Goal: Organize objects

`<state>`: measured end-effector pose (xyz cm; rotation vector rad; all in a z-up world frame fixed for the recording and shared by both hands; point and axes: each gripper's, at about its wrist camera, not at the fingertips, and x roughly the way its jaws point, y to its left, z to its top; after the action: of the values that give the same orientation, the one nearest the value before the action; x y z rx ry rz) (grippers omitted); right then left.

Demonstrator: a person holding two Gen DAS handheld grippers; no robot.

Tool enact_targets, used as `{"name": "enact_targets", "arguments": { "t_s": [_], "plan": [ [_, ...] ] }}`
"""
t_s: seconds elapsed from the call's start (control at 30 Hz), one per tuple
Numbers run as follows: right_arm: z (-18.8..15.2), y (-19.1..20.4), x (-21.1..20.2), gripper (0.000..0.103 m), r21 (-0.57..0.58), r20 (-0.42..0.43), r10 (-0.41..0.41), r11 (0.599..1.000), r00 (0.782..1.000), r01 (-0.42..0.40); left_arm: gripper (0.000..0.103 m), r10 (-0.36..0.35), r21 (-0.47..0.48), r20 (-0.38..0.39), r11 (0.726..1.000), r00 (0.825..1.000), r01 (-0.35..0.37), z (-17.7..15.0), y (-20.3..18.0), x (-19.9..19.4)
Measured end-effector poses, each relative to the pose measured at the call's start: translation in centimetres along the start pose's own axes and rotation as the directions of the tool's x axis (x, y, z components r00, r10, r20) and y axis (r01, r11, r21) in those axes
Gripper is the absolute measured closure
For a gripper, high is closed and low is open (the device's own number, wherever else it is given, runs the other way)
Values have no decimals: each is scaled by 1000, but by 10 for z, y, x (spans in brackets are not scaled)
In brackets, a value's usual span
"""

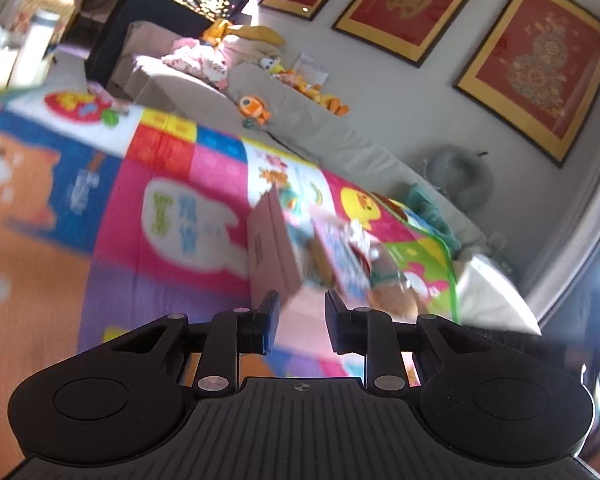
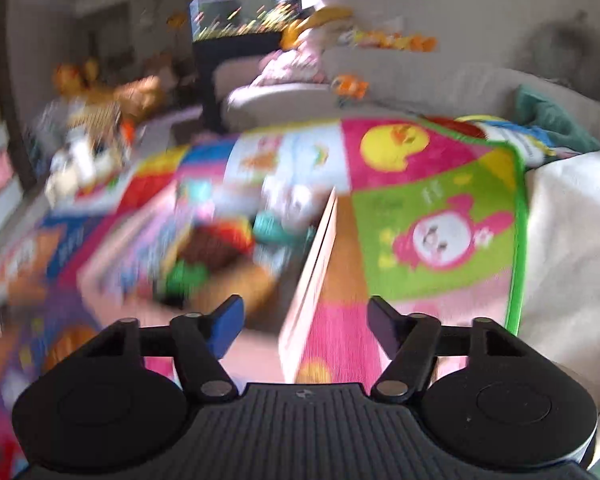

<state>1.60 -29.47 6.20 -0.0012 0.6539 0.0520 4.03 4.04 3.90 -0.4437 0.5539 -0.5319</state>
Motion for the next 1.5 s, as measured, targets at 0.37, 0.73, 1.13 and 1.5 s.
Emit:
{"name": "enact_targets", "arguments": {
  "t_s": [0.37, 0.73, 1.13, 1.5],
  "plan": [
    [-30, 35, 24, 37, -173, -19, -25, 985, 1000, 21, 54, 330, 200, -233, 937, 915, -287, 34, -31, 104],
    [-1, 85, 65, 37, -224, 6, 78, 972, 997, -74, 3, 470, 63, -127, 882, 873, -466, 57, 42, 62],
    [21, 126, 94, 37, -255, 30, 90, 964, 996, -79, 2, 493, 23, -92, 870, 865, -493, 69, 75, 62],
    [-15, 121, 60, 0, -172, 10, 66, 983, 998, -63, 3, 425, 127, 45, 895, 904, -427, 39, 28, -2]
  ]
}}
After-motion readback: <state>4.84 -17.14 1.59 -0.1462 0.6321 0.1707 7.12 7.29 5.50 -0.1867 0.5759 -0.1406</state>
